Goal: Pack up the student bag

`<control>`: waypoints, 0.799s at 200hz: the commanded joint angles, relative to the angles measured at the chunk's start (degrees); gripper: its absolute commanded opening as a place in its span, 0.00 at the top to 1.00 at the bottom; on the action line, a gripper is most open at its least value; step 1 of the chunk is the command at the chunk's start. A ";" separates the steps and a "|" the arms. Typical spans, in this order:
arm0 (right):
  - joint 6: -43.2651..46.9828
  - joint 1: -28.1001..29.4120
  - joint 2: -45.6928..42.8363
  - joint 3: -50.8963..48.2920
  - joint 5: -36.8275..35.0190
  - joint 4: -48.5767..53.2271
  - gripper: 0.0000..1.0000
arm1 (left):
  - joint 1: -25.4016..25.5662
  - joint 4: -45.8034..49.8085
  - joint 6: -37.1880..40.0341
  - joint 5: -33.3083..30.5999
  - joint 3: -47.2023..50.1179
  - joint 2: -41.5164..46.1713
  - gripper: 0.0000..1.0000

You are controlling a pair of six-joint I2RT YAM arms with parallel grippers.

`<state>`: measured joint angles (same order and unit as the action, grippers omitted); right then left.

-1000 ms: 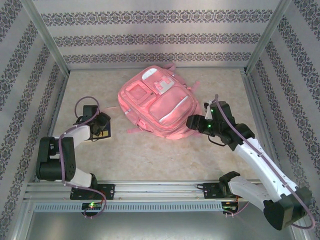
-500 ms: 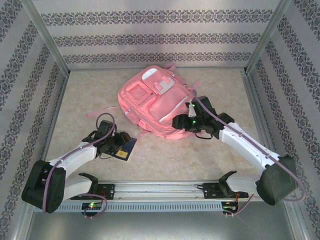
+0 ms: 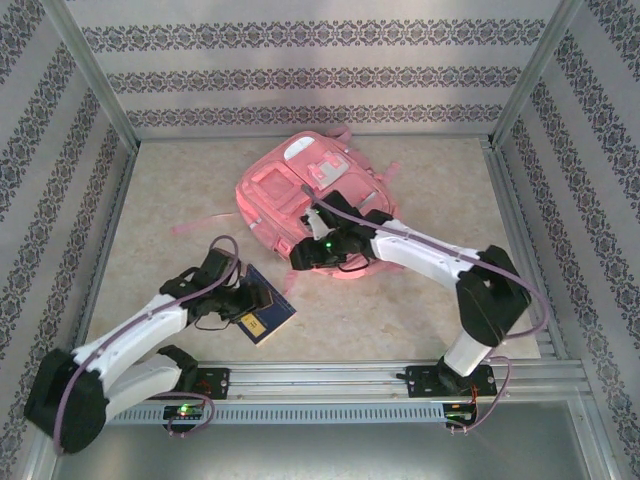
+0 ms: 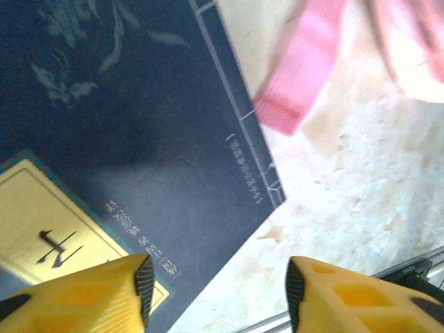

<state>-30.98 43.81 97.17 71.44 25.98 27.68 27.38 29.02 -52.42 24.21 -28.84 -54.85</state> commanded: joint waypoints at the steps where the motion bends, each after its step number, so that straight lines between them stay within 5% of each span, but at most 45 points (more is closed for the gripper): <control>1: 2.01 1.91 3.75 3.60 1.80 0.36 0.54 | -0.51 6.69 -3.90 -5.53 0.93 5.16 0.52; 59: 5.04 5.88 13.22 10.21 -0.08 3.55 0.58 | -4.56 11.80 -8.94 -14.07 4.59 10.86 0.75; 87: 6.08 6.63 18.11 15.04 -2.03 5.21 0.57 | -6.55 10.83 -9.97 -16.67 6.62 11.62 0.75; 160: 6.29 7.31 26.56 21.62 -4.93 9.39 0.54 | -8.47 -5.99 -10.68 -10.35 13.14 3.74 0.72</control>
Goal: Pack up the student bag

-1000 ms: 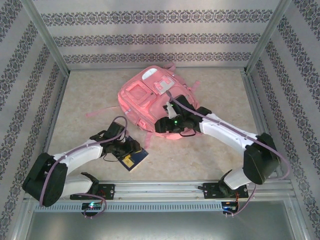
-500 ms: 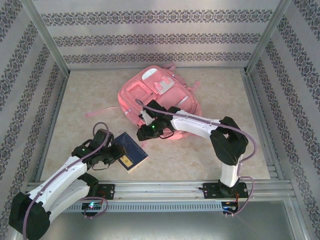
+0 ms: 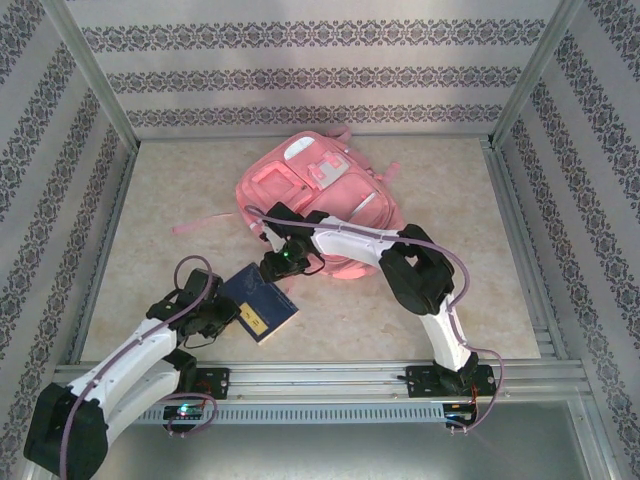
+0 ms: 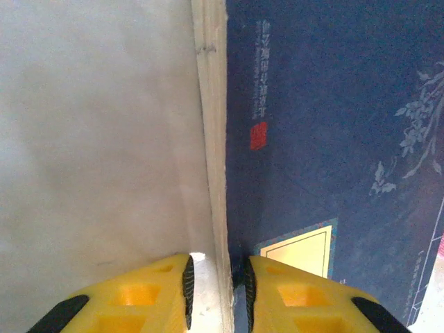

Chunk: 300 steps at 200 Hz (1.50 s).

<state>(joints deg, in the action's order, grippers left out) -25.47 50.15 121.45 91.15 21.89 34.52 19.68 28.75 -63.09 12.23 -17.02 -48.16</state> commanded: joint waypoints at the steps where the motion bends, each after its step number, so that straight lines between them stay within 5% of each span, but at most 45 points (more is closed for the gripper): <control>1: 0.82 0.98 2.33 1.92 -0.73 2.56 0.54 | -0.73 -5.77 -0.02 1.64 1.30 -2.97 0.72; 89: 1.39 3.36 5.80 0.62 6.06 1.06 0.54 | -1.92 -8.62 -0.99 3.81 3.48 -3.77 0.73; 154: 2.04 3.20 -1.28 -0.93 12.43 0.95 0.54 | -1.99 -8.46 0.07 6.11 3.87 -3.65 0.73; 255: -6.97 3.37 -0.45 -8.54 26.96 -13.46 0.58 | -1.94 -5.82 1.11 9.31 4.12 1.04 0.74; 300: -7.02 3.53 -1.29 -8.35 22.67 -13.93 0.75 | -2.00 -1.84 3.64 9.74 0.74 4.59 0.62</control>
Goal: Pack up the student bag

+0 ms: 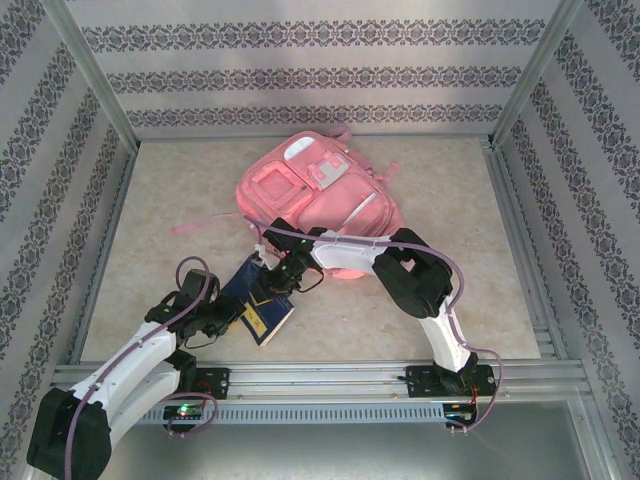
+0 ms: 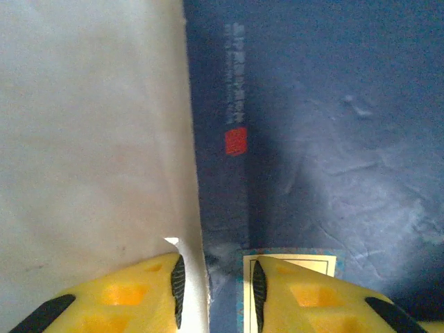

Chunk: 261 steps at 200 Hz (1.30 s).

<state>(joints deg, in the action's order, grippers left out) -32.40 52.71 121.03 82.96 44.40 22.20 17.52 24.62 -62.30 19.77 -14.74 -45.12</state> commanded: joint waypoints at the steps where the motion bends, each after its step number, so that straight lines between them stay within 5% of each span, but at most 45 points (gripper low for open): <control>1: -0.02 0.94 -1.10 -0.20 0.03 -1.57 0.75 | 0.16 2.59 2.96 2.16 -1.74 1.63 0.62; 51: 2.97 -3.20 -15.49 -5.18 -9.15 3.46 0.96 | 0.16 11.69 14.88 -0.96 -14.28 3.93 0.44; 77: 3.22 -6.24 -24.44 -9.32 -9.63 2.71 1.00 | 0.13 6.99 19.73 0.80 -20.08 3.23 0.35; 132: -0.62 -12.99 -38.68 -14.71 0.36 -3.39 1.00 | 0.16 -11.42 23.44 17.33 -28.96 -8.21 0.25; 154: -3.74 -14.67 -42.05 -16.29 5.99 -7.43 1.00 | 0.22 -23.85 19.42 26.79 -29.44 -12.16 0.25; 195: -7.96 -17.51 -47.64 -20.03 10.35 -12.25 1.00 | 0.75 -54.92 3.22 36.16 -25.72 -17.83 0.32; 229: -9.95 -20.76 -50.07 -22.66 11.92 -14.20 1.00 | 3.65 -62.55 0.04 38.85 -26.28 -20.34 0.37; 261: -10.00 -22.31 -50.22 -22.86 12.79 -14.31 1.00 | 4.60 -71.32 -5.51 39.75 -25.44 -23.63 0.65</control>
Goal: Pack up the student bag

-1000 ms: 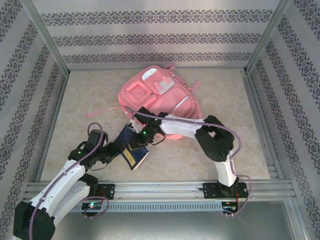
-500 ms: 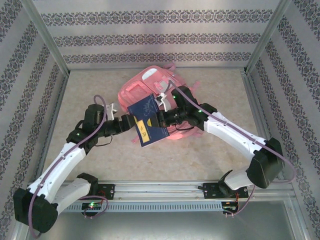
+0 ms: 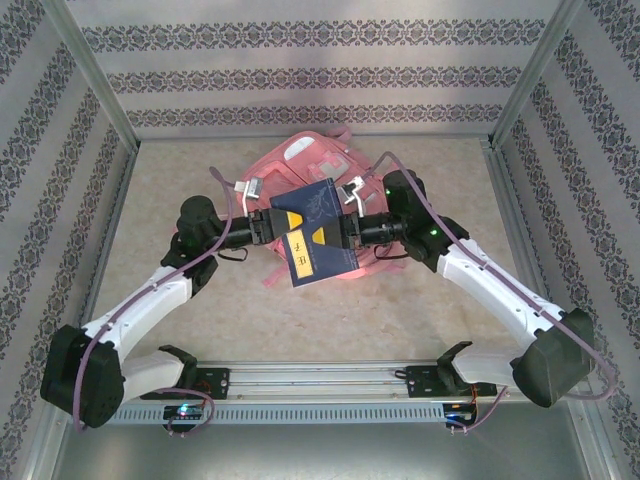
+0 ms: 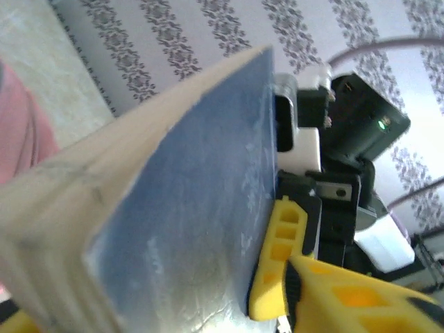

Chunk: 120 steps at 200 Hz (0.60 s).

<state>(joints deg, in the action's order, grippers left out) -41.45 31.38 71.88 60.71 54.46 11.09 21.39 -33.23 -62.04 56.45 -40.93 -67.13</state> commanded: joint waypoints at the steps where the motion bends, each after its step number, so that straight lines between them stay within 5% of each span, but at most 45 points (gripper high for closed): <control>1: -0.97 -1.06 -1.05 -0.64 2.70 -3.19 1.00 | 0.70 -13.76 -5.92 3.06 0.80 -1.78 0.66; 41: -0.89 -2.46 -0.52 -0.96 2.78 -3.18 1.00 | 1.20 -18.23 -8.41 3.79 0.64 -3.88 1.00; 60: 0.10 -3.84 -0.88 -1.05 -0.84 -1.23 1.00 | 1.17 -19.52 -8.74 1.63 1.07 -3.92 1.00; 70: -1.36 -5.12 -1.62 -2.17 -3.13 -2.38 0.81 | 1.13 -21.04 -9.68 -0.94 1.70 -4.04 1.00; 92: -8.30 -6.49 -4.64 -6.75 -9.18 -11.20 0.59 | 1.17 -23.72 -11.04 -9.03 3.83 -3.59 1.00; 120: -13.06 -5.28 -8.57 -13.02 -17.29 -25.41 0.48 | 1.11 -26.03 -10.69 -21.54 5.90 -2.16 1.00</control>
<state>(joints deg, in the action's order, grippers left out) -48.66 24.99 66.92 52.47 46.41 1.32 22.09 -50.30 -71.64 47.00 -36.10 -71.40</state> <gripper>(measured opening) 0.490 0.124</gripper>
